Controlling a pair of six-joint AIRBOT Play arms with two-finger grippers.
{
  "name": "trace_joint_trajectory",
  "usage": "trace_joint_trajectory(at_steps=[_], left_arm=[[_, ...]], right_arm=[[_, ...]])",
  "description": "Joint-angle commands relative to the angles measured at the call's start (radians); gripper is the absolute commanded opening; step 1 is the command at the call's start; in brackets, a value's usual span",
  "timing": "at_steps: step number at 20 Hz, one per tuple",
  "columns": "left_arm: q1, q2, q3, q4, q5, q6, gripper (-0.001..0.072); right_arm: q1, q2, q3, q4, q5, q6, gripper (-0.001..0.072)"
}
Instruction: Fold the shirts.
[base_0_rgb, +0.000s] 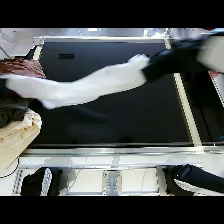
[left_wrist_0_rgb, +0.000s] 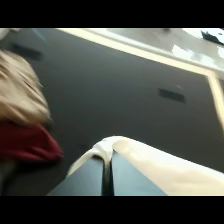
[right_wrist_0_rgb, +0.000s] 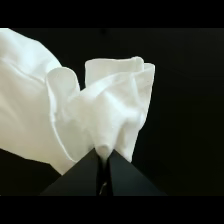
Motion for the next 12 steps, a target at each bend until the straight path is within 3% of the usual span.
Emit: trace_joint_trajectory(at_steps=[1, 5, 7, 10, 12], left_arm=[[0.020, -0.064, 0.279, 0.206, -0.102, -0.040, 0.0012], [-0.043, -0.331, 0.355, 0.106, -0.198, -0.040, 0.0011], [-0.133, -0.509, 0.355, 0.111, -0.217, -0.040, 0.0012], [-0.274, -0.783, 0.356, 0.169, -0.119, -0.048, 0.0011], [-0.340, -0.963, 0.356, 0.260, -0.008, -0.143, 0.0012]], right_arm=[[0.005, 0.205, -0.003, -0.024, -0.018, 0.073, 0.0013], [-0.031, 0.141, -0.043, -0.166, -0.039, 0.068, 0.0012], [-0.135, 0.045, -0.118, -0.144, -0.047, 0.070, 0.0012], [-0.328, -0.145, -0.280, -0.054, -0.138, 0.084, 0.0014], [-0.442, -0.298, -0.357, 0.031, -0.275, 0.150, 0.0020]])
